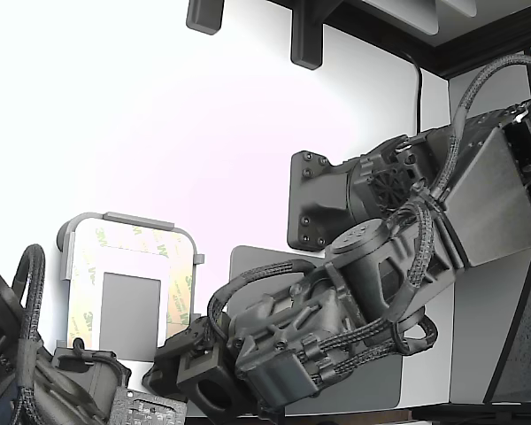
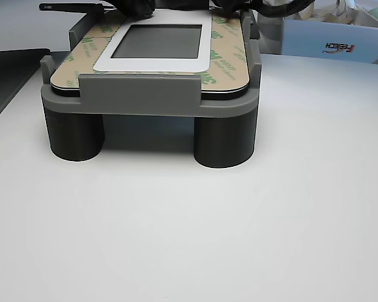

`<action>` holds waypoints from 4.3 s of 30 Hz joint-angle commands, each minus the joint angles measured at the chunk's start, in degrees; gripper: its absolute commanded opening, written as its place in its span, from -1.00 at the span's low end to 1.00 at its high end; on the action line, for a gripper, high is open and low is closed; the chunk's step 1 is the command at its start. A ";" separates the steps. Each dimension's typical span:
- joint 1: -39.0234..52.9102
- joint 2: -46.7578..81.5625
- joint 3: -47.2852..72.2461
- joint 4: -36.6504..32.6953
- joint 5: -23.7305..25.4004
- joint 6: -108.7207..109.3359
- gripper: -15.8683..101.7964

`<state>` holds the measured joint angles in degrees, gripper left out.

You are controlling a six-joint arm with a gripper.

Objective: Peel off protective film from adhesive tape.

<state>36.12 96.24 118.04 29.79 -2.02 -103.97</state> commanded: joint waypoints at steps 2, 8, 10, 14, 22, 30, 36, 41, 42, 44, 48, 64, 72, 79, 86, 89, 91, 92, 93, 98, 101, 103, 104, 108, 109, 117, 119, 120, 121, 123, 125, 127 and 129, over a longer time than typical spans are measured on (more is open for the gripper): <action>-0.35 0.97 -1.67 -0.18 -0.53 0.35 -0.92; -0.35 0.97 -1.85 -0.44 -0.53 1.32 -0.92; -0.35 0.97 -1.93 -0.53 -0.53 1.58 -0.92; -0.26 0.88 -2.02 -0.70 -0.53 2.02 -0.92; -0.09 0.79 -2.99 0.09 -0.26 3.08 -0.92; 0.00 0.88 -3.25 0.70 -0.26 3.16 -0.92; 0.00 0.97 -3.16 0.79 -0.09 2.99 -0.92; -0.09 0.09 -4.31 0.97 0.00 0.26 -0.92; -0.18 0.00 -4.57 1.23 0.00 -0.35 -0.92; -0.18 -0.18 -4.75 1.58 0.00 -1.93 -0.92; -0.26 -0.44 -4.75 1.58 -0.26 -3.16 -0.92; -0.79 -0.88 -4.66 0.88 0.00 -3.25 -0.92; -0.97 -1.23 -4.83 0.97 0.00 -3.08 -0.92; -0.70 -0.79 -5.01 2.20 -0.44 -1.58 -0.92; -0.53 -0.53 -4.66 2.29 -0.53 -1.23 -0.92; -0.53 -0.44 -4.66 2.29 -0.70 -0.97 -0.92; -0.44 -0.35 -4.66 2.37 -0.79 -0.70 -0.92; -0.44 -0.35 -4.66 2.37 -0.88 -0.70 -0.92; -0.35 -0.26 -4.66 2.46 -0.97 -0.62 -0.92; 0.00 -0.09 -4.57 2.72 -0.79 -0.18 -0.92; 0.09 0.00 -4.66 2.90 -0.79 -0.09 -0.92; 0.09 0.00 -4.92 3.25 -0.79 -0.09 -0.92; 0.09 0.00 -5.01 3.43 -0.79 -0.09 -0.92; 0.09 0.00 -5.71 4.75 -0.70 -0.26 -0.92; 0.09 0.09 -5.89 5.01 -0.70 -0.26 -0.92; 0.09 0.18 -6.42 5.27 -0.62 -0.26 -0.92; 0.09 -0.09 -6.94 5.27 -0.62 -0.26 -0.92; 0.09 -0.18 -7.03 5.27 -0.62 -0.26 -0.92; 0.09 -0.35 -7.21 5.27 -0.62 -0.18 -0.92; 0.09 -0.53 -7.47 5.27 -0.53 0.00 -0.92; 0.09 -0.53 -7.56 5.36 -0.53 0.09 -0.92; 0.18 -0.53 -7.47 5.36 -0.44 0.09 -0.92; 0.18 -0.53 -7.12 4.83 -0.44 -0.09 -0.92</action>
<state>36.65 94.48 112.15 35.24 -2.46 -103.97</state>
